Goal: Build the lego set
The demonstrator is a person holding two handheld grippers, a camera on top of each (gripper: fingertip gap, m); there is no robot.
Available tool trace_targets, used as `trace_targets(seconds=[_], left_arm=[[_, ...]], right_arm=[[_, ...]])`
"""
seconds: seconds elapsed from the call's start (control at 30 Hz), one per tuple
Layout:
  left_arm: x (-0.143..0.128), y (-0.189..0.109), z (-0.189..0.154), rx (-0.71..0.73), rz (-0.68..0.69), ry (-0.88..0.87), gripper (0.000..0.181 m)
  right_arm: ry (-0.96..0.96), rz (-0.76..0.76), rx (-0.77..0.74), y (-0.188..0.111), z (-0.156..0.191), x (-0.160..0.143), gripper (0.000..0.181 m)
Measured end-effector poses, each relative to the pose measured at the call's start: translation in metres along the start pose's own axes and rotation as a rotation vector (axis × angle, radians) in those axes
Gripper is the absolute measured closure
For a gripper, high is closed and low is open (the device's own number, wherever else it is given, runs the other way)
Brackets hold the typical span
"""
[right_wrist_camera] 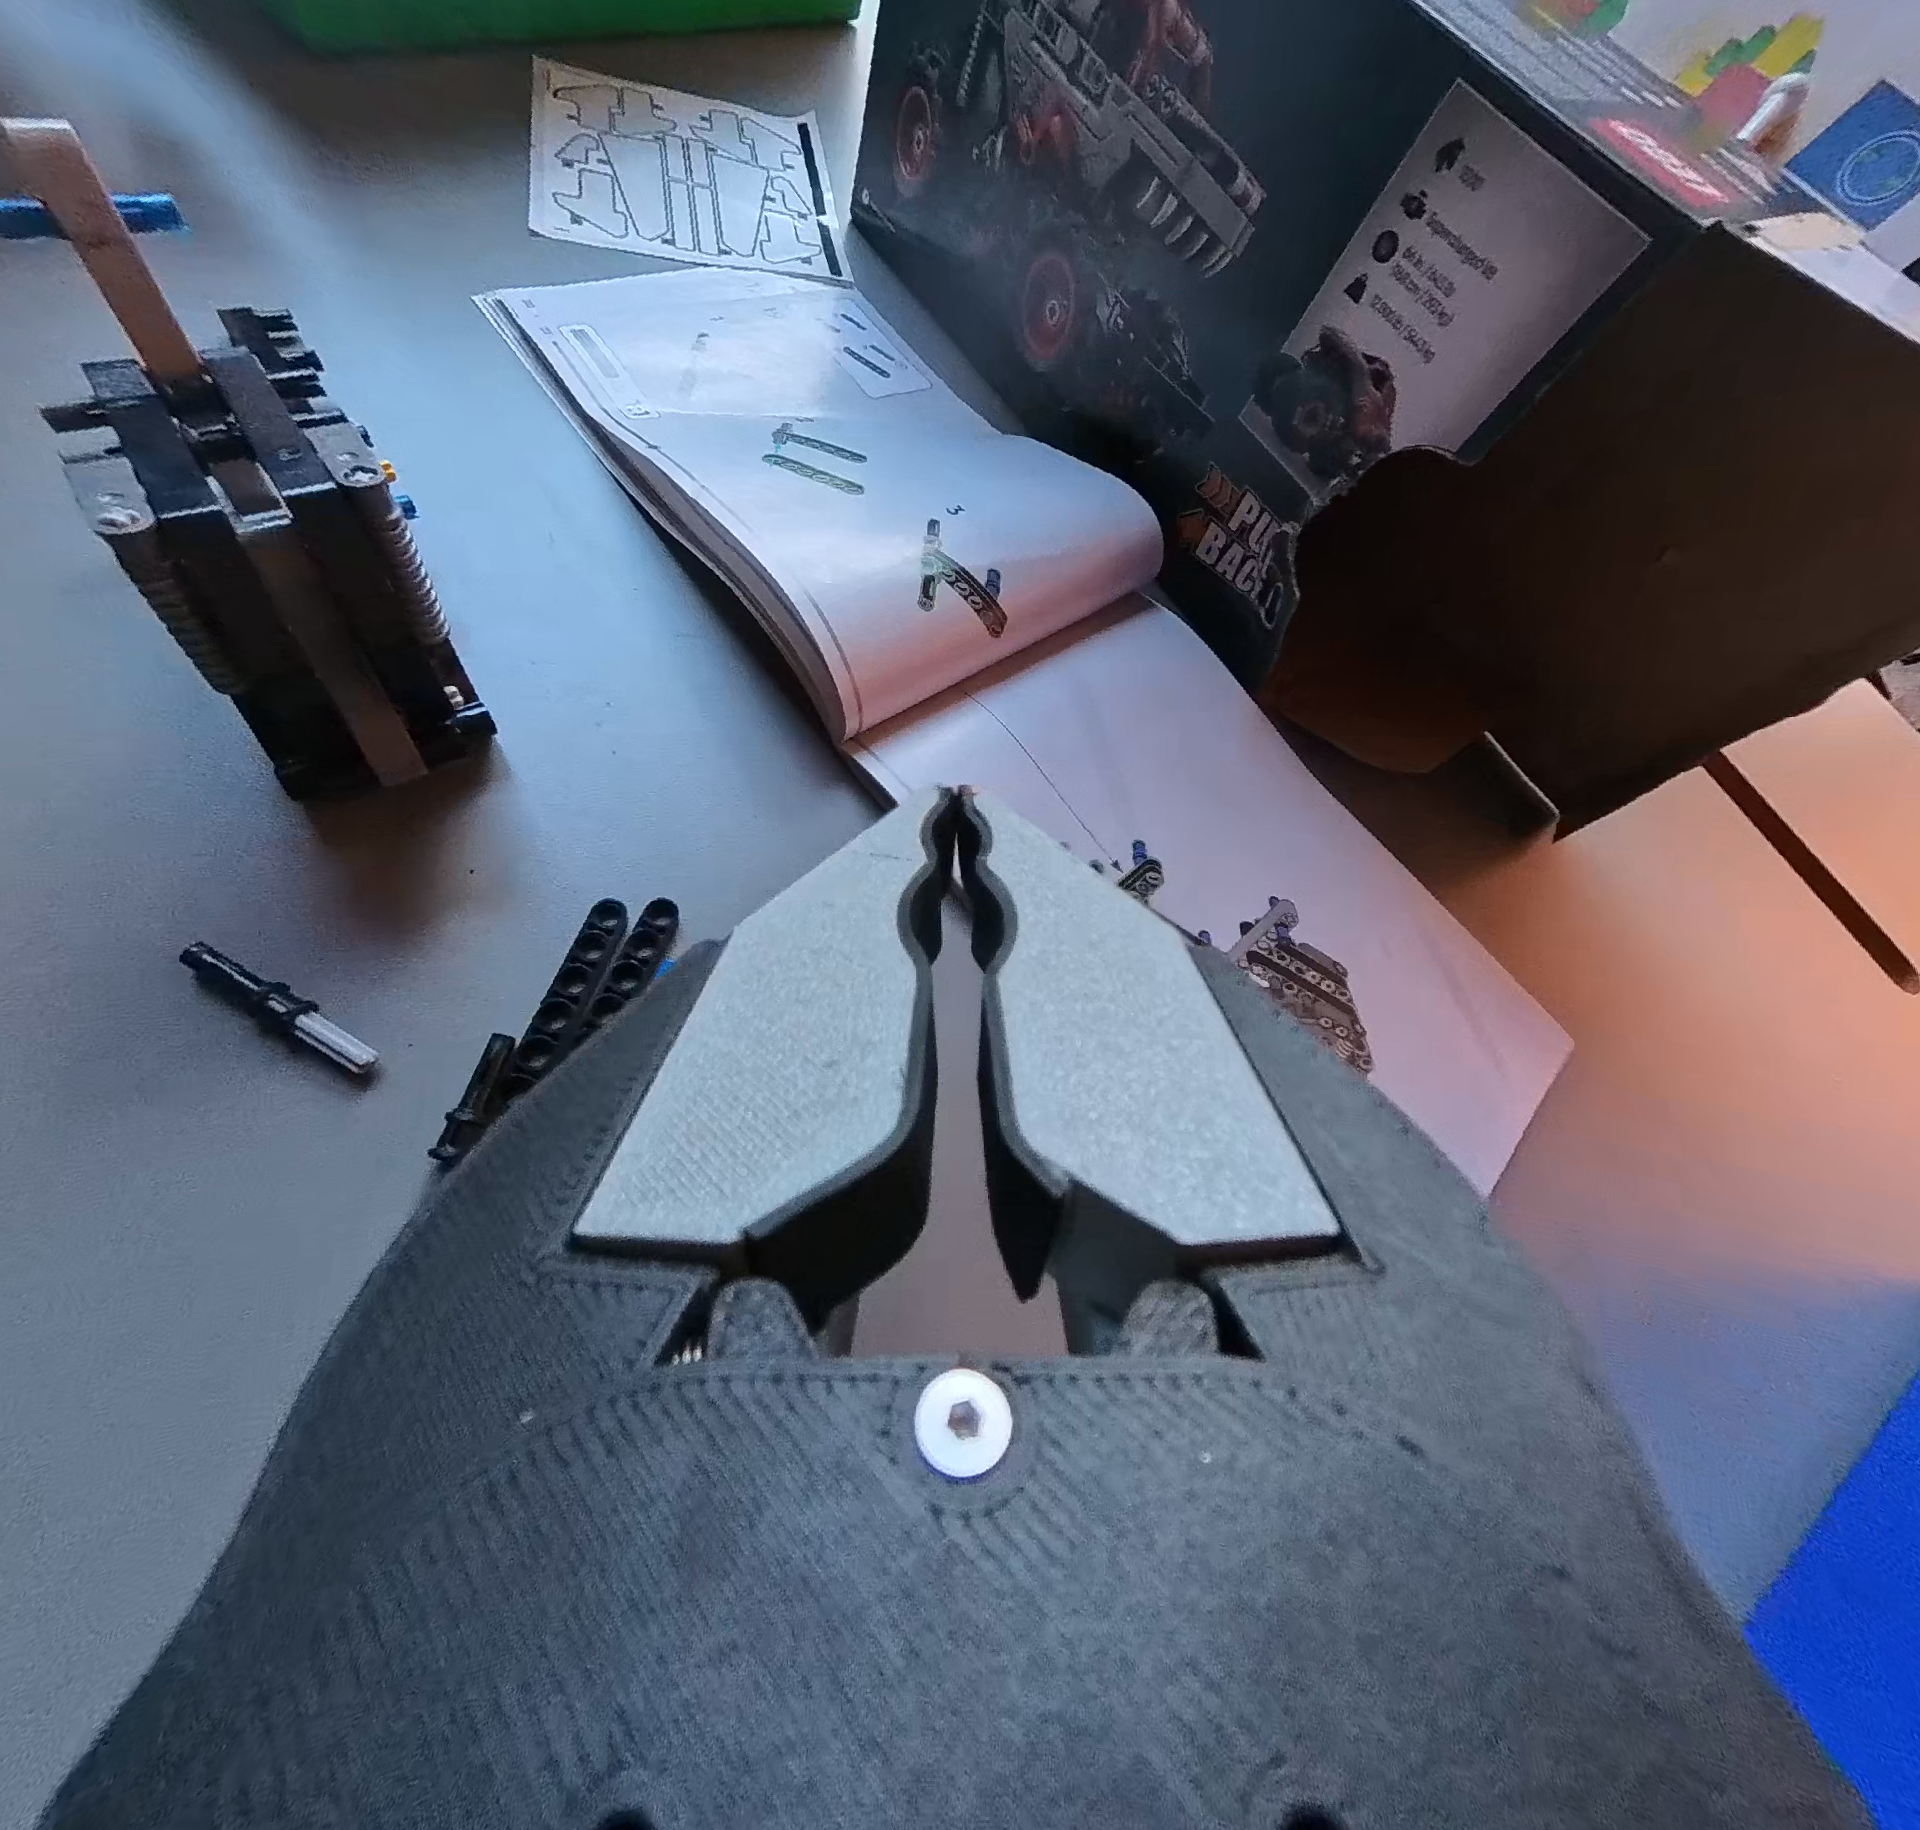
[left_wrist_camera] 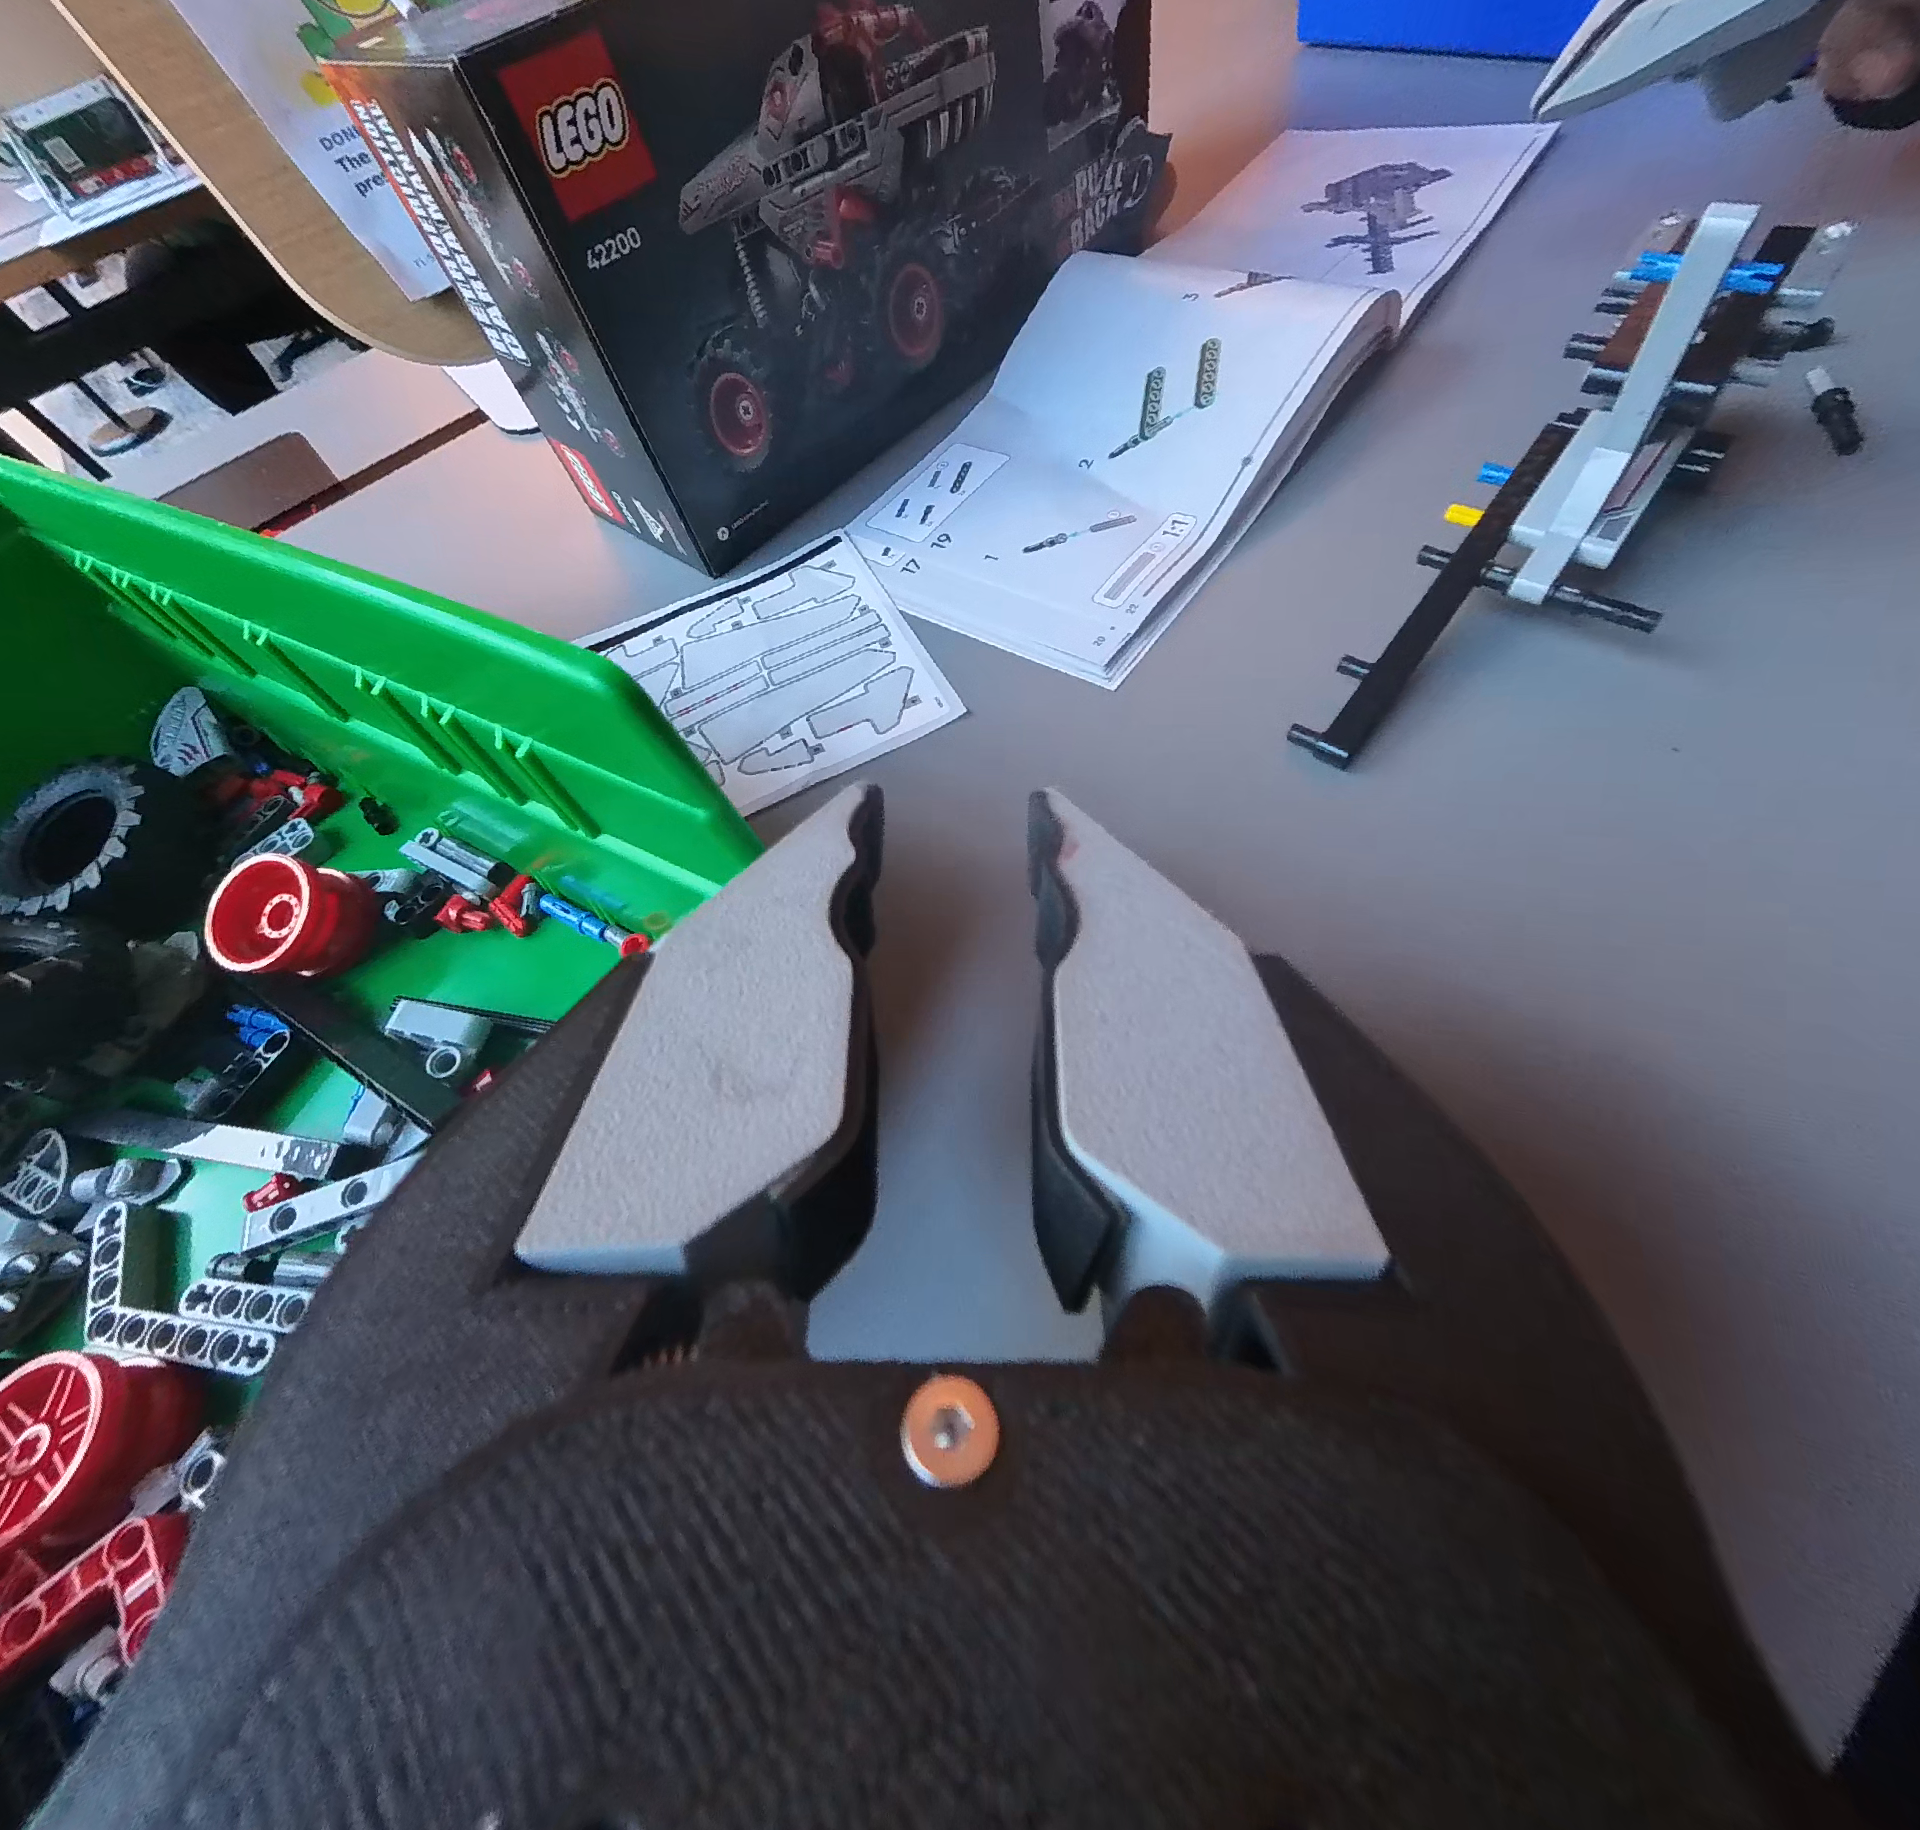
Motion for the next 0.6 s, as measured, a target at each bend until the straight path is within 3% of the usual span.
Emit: trace_targets(seconds=[0.2, 0.37, 0.6], left_arm=[[0.0, 0.0001, -0.0003, 0.006, 0.002, 0.008, 0.156], [0.0008, -0.0005, -0.0003, 0.003, -0.005, 0.005, 0.143], [0.0009, -0.0004, -0.001, 0.009, -0.002, 0.018, 0.14]], right_arm=[[0.008, 0.025, -0.014, 0.0022, -0.0036, -0.005, 0.181], [0.006, 0.036, -0.015, 0.0037, -0.003, -0.0071, 0.181], [0.077, 0.011, 0.027, 0.0012, -0.0021, -0.0031, 0.181]])
Point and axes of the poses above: each gripper's, where its closed fingertips meet, y out along the fingers, x out of its top, z = x × y across the jaws, the point moved 1 cm from there along -y, back along the fingers, and after that the axes turned 12 degrees about -x, right-handed, at the moved point
